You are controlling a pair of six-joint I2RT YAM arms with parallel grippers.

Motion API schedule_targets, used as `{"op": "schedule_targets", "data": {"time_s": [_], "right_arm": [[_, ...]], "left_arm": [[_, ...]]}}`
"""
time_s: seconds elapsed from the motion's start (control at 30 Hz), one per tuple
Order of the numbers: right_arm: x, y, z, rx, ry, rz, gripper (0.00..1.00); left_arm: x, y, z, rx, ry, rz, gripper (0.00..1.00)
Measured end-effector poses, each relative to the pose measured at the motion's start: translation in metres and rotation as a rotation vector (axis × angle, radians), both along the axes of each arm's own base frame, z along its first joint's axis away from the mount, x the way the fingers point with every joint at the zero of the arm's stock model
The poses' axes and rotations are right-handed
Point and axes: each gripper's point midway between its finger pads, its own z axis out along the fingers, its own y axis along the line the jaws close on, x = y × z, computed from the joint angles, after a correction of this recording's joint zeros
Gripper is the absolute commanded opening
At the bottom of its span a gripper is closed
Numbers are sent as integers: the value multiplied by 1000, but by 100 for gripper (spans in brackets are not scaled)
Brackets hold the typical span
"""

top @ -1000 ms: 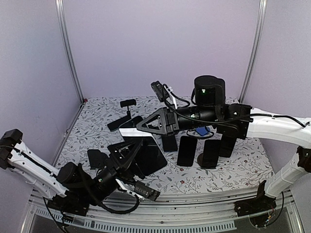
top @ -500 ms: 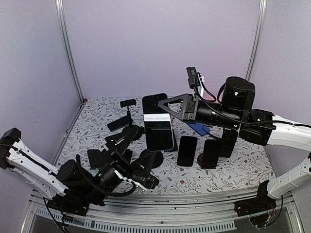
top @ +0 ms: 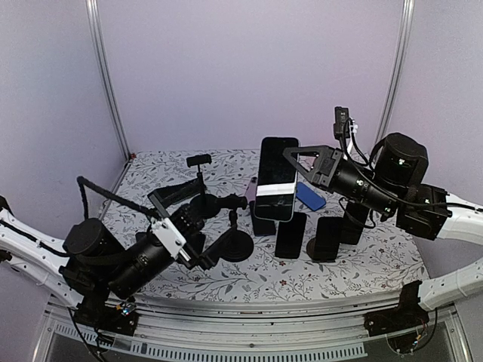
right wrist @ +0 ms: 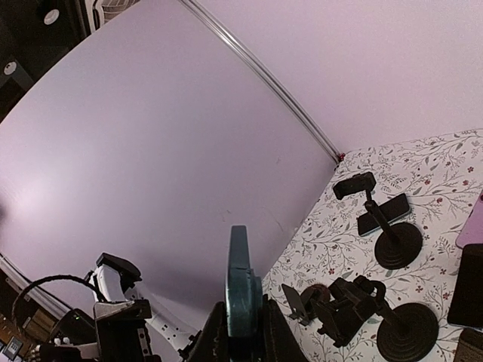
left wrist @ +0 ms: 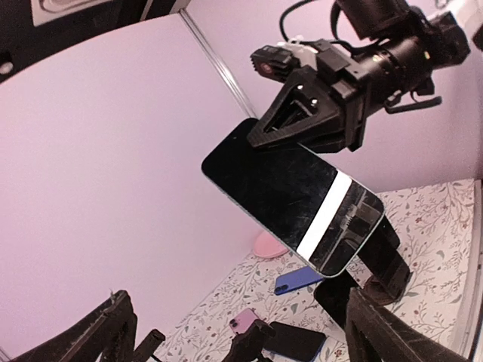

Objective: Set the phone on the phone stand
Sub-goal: Pass from the right arm to the left

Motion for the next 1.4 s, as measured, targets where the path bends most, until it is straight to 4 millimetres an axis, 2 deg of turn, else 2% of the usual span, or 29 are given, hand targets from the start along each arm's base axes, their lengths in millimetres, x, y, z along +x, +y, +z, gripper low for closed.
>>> {"op": "schedule_targets", "data": {"time_s": [0.2, 0.33, 0.47, 0.67, 1.0, 1.13, 1.27, 1.4], "right_arm": [[0, -14, -4, -2, -13, -39, 2], [-1, -17, -10, -17, -21, -40, 2], [-5, -19, -13, -26, -32, -28, 2], [-10, -16, -18, -33, -40, 8, 2], [-14, -4, -23, -50, -69, 60, 2], [-14, 5, -31, -85, -89, 83, 2], [-17, 22, -35, -122, -124, 139, 2], [-24, 42, -30, -120, -172, 229, 2]], "left_arm": [[26, 23, 11, -212, 279, -60, 97], [49, 40, 10, -346, 459, -88, 95], [71, 50, 0, -443, 637, -115, 94], [89, 51, -23, -506, 881, -172, 90], [83, 46, -31, -551, 1061, -287, 86], [82, 47, -41, -547, 1089, -284, 80], [80, 46, -43, -537, 1095, -290, 72], [75, 41, -41, -519, 1098, -335, 65]]}}
